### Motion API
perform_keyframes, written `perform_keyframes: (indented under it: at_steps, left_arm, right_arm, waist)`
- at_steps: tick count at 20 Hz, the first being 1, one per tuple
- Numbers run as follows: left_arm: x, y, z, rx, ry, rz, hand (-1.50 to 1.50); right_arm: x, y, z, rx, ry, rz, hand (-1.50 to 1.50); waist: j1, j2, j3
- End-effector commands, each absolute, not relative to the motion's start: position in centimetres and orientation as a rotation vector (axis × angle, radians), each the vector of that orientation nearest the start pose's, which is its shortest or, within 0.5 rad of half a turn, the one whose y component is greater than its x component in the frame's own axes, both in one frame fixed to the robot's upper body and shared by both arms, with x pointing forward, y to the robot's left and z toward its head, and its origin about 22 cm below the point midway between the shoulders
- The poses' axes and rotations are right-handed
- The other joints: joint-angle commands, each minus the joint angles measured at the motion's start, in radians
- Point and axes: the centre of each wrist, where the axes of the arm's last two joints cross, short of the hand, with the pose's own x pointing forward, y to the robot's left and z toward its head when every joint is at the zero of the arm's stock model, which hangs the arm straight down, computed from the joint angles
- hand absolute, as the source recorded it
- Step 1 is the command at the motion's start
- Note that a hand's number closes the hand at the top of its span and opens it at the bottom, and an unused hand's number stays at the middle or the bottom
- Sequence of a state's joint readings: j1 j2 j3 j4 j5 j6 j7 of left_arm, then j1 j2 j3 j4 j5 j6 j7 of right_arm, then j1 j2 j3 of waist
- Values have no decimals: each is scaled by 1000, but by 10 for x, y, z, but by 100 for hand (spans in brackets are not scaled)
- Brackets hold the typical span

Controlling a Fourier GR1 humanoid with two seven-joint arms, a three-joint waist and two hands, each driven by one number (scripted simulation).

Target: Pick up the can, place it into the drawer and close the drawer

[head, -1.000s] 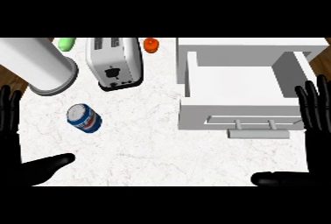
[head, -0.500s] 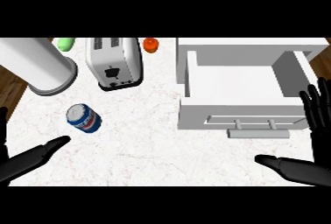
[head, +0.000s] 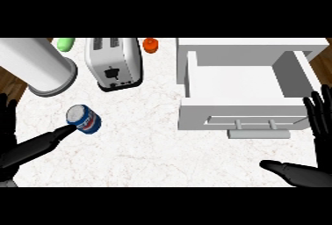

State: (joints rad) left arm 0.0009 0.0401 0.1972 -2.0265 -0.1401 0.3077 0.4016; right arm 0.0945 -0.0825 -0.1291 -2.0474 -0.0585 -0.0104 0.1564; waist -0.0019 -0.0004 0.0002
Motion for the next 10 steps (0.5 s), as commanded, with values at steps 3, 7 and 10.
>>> perform_keyframes:
  at_steps: [3, 7, 10]
  left_arm:
    - [242, 271, 93, 436, -1572, 394, -150]
    - [226, 249, 54, 463, -1531, 379, -150]
    - [236, 254, 22, 468, -1523, 389, -150]
  right_arm:
    - [182, -289, 97, -184, -1827, -87, -150]
    - [181, -297, 104, -179, -1832, -63, -150]
    - [190, -282, 103, -168, -1823, -67, -150]
  waist:
    - [-4, 0, 0]
    - [-2, 0, 0]
    - [-1, 1, -1]
